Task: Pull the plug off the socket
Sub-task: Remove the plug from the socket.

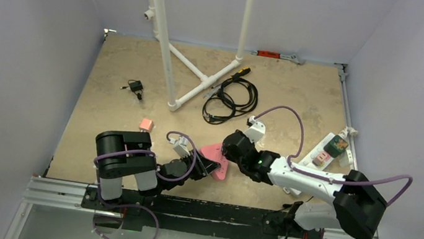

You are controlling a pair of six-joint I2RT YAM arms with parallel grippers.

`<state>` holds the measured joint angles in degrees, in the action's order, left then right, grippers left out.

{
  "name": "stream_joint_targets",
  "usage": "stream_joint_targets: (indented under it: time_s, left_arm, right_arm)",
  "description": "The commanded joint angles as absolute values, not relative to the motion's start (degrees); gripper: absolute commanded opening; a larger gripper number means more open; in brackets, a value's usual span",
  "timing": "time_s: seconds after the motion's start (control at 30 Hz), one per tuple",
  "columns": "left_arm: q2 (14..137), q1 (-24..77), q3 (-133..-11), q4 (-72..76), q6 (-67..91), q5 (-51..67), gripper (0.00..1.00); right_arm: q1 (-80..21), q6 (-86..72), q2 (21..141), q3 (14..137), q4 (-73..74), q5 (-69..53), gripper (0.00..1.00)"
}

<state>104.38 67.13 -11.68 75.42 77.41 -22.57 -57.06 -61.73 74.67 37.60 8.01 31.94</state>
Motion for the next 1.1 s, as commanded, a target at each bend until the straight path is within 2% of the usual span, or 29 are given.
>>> stream_joint_targets:
  time_s: [0.0,0.27,0.53,0.8,1.07]
  left_arm:
    - [106.5,67.1,-11.9,67.1,74.6,-21.2,0.00]
    - [106.1,67.1,-12.5,65.4,74.2,-21.4,0.00]
    - [105.6,67.1,-12.0,64.9,74.7,-21.8,0.00]
    - [105.5,66.8,-11.8,65.1,74.6,-21.4,0.00]
    - [105.1,66.5,-11.7,65.1,74.3,-21.0,0.00]
  right_arm:
    - [-58.5,-62.7,77.2,42.6,12.9,38.2,0.00]
    - [-59.1,-62.4,78.6,44.2,14.8,39.1,0.00]
    - [-57.9,-58.2,75.1,40.5,6.8,32.0,0.00]
    - [-49.1,-53.6,70.8,31.2,-5.9,17.6,0.00]
    - [-48.0,-53.0,70.8,30.8,-6.3,16.0,0.00]
